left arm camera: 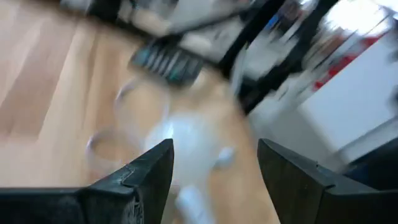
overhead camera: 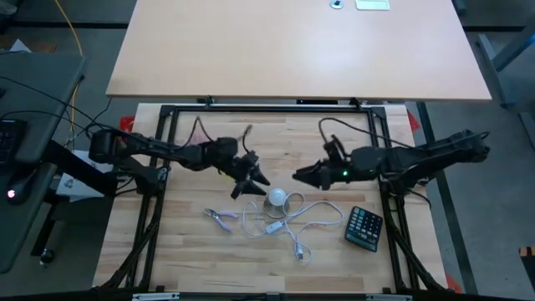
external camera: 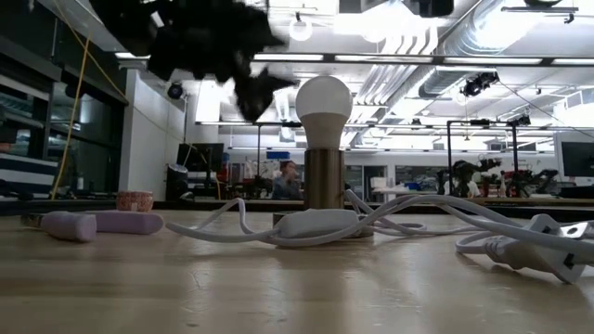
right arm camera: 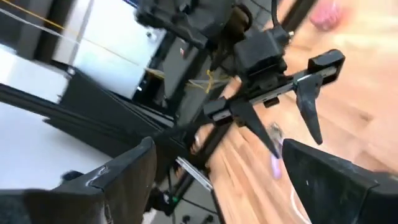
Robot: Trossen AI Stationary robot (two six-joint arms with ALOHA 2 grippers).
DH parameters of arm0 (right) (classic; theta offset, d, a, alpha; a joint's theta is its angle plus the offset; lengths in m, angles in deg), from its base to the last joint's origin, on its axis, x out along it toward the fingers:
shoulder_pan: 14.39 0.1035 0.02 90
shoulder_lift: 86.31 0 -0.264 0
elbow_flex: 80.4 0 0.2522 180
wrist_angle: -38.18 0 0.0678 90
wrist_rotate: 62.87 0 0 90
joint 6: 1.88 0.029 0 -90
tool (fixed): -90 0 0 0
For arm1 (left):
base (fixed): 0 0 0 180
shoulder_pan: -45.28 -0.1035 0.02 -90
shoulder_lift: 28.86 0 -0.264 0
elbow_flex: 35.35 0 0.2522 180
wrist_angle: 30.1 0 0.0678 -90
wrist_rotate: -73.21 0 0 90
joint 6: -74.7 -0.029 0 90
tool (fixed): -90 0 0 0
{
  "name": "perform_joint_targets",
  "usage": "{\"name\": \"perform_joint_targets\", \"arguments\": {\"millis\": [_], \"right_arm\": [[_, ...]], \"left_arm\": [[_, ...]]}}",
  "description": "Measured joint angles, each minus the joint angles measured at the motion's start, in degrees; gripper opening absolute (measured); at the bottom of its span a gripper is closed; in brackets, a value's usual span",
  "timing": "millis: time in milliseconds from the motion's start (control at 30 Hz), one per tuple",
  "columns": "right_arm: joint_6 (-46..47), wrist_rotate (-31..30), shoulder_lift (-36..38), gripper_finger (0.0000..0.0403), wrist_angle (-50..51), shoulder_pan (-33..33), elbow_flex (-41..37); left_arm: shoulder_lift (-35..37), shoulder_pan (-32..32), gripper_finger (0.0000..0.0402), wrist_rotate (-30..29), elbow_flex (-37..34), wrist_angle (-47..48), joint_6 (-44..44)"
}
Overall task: Screw lightbulb
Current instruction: Remove the lightbulb from the lamp
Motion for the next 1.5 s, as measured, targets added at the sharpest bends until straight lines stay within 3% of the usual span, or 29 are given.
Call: {"name": "perform_joint_targets", "arguments": {"millis": [200, 300, 433, 667, 767, 900, 1067, 1167, 1333, 1500], "right_arm": [[0.21, 0.83, -4.05, 0.0334, 0.92, 1.65, 1.23], [-2.05, 2.76, -6.46, 0.0327, 8.79, 1.35, 6.38], [-10.54, 3.31, -12.47, 0.0314, 28.15, 0.13, 18.68], [-29.95, 6.17, -25.75, 0.0311, 53.87, -0.93, 38.80], [-32.73, 6.47, -32.09, 0.0311, 63.53, -1.04, 45.96], [-20.20, 8.48, -39.89, 0.0311, 71.52, -3.02, 54.53], [-1.83, 20.81, -46.40, 0.0311, 72.01, -5.67, 61.54], [8.45, 24.30, -49.09, 0.0311, 72.80, -6.17, 63.08], [19.88, 23.69, -51.26, 0.0311, 75.69, -6.22, 62.33], [30.10, 18.81, -51.43, 0.0311, 77.89, -6.16, 60.56]], "left_arm": [[-0.41, 3.82, 0.0181, -7.32, -0.05, 12.72, -8.97], [-1.27, 5.69, 0.0117, -12.78, -0.05, 16.20, -14.58], [-5.10, 5.97, 0.0016, -13.56, -0.05, 15.16, -12.90], [-12.31, 6.05, 0.0002, -15.25, 1.36, 10.87, -9.39], [-14.58, 6.47, 0.0001, -16.72, 2.38, 10.33, -9.24], [-17.60, 6.49, 0.0000, -17.46, 3.42, 10.16, -6.74], [-20.46, 6.47, 0.0000, -17.53, 3.60, 6.21, -1.81], [-21.56, 6.67, 0.0000, -17.80, 3.65, 4.61, 0.30], [-21.58, 7.28, 0.0000, -20.75, 3.66, 4.45, 0.69], [-21.62, 7.34, 0.0000, -21.25, 3.66, 4.38, 1.24]]}}
